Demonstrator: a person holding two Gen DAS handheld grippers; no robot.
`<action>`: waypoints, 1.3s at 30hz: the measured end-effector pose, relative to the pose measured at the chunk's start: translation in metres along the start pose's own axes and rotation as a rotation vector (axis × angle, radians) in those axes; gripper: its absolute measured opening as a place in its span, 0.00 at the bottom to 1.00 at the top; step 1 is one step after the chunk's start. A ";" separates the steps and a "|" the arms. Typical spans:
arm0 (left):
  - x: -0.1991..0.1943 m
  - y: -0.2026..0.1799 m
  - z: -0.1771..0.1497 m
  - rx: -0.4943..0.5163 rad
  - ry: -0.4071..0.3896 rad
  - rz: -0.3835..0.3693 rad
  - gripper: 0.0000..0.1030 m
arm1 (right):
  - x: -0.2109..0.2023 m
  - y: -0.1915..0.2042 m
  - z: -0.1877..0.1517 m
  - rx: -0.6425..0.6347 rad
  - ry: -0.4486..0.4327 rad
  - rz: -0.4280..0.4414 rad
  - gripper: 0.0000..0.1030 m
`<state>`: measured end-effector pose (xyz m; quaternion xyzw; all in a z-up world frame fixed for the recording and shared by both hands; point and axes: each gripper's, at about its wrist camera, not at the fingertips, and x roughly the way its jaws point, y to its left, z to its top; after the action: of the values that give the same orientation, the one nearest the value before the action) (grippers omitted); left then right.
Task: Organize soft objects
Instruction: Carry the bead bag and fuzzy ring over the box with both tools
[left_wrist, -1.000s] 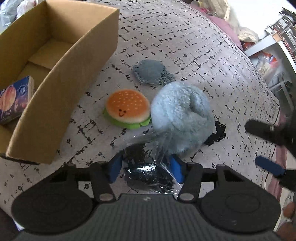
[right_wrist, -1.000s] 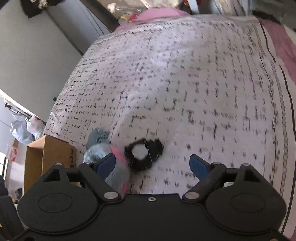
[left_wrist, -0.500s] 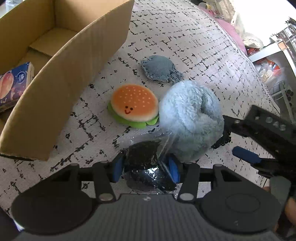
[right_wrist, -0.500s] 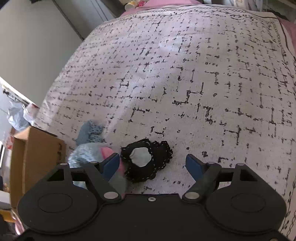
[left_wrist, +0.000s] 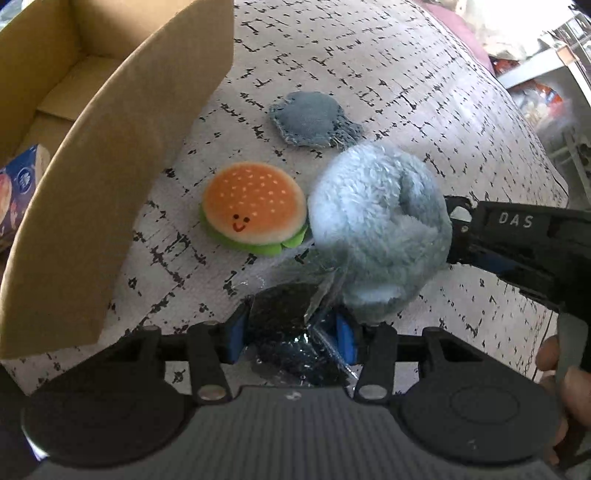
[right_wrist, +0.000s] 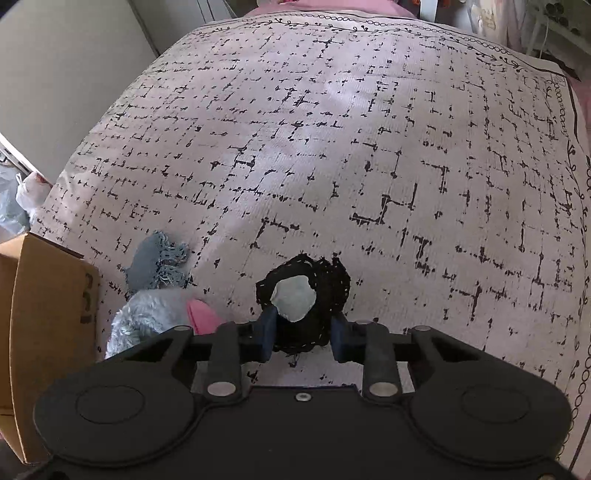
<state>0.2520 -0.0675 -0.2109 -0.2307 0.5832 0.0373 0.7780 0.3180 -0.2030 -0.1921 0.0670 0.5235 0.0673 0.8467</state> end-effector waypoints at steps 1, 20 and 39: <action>0.000 0.001 0.000 0.007 -0.002 -0.005 0.46 | 0.000 -0.001 -0.004 0.008 0.001 0.004 0.26; -0.077 0.017 -0.022 0.002 -0.161 -0.045 0.42 | -0.099 -0.003 -0.035 0.004 -0.185 0.170 0.25; -0.162 0.037 -0.008 0.046 -0.261 -0.103 0.42 | -0.162 0.049 -0.051 -0.062 -0.243 0.158 0.25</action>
<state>0.1818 -0.0037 -0.0746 -0.2358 0.4649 0.0136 0.8533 0.1989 -0.1821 -0.0635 0.0895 0.4078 0.1411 0.8977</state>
